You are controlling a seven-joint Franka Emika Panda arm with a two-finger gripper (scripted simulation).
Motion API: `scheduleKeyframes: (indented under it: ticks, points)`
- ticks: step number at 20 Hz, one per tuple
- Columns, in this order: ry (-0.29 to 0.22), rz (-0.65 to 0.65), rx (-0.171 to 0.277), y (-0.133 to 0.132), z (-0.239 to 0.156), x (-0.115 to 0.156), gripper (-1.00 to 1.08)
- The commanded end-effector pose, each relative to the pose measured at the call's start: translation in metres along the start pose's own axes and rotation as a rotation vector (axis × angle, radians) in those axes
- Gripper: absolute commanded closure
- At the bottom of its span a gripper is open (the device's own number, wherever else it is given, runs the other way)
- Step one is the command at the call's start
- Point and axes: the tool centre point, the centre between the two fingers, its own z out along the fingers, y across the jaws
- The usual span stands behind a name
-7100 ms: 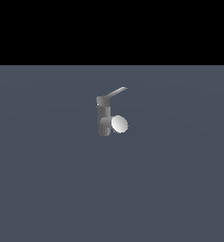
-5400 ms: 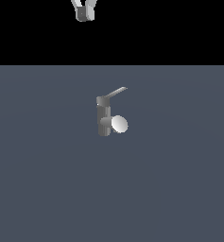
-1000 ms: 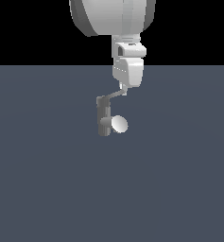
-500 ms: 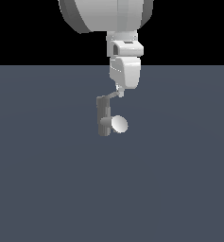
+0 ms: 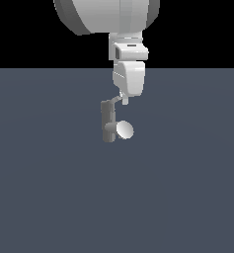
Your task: Turn on the faucet by rotating a designated handle.
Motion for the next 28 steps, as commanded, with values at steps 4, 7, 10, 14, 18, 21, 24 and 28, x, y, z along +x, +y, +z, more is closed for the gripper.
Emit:
scheduleKeyframes:
  ticks: [4,7,10,14,18,21,24,28]
  points:
    - [-0.009,-0.021,-0.018,0.007,0.007,-0.044,1.08]
    - [-0.011,-0.022,-0.024,0.011,0.010,-0.063,1.08]
    - [0.001,0.021,0.002,0.007,-0.001,-0.037,1.08]
    - [-0.002,0.011,-0.005,-0.003,0.002,-0.057,1.08]
    - [-0.005,0.001,-0.011,-0.012,0.005,-0.077,1.08]
    - [-0.008,-0.006,-0.016,-0.019,0.007,-0.091,1.08]
    - [-0.010,-0.013,-0.021,-0.025,0.009,-0.106,1.08]
    - [-0.012,-0.023,-0.027,-0.034,0.012,-0.124,1.08]
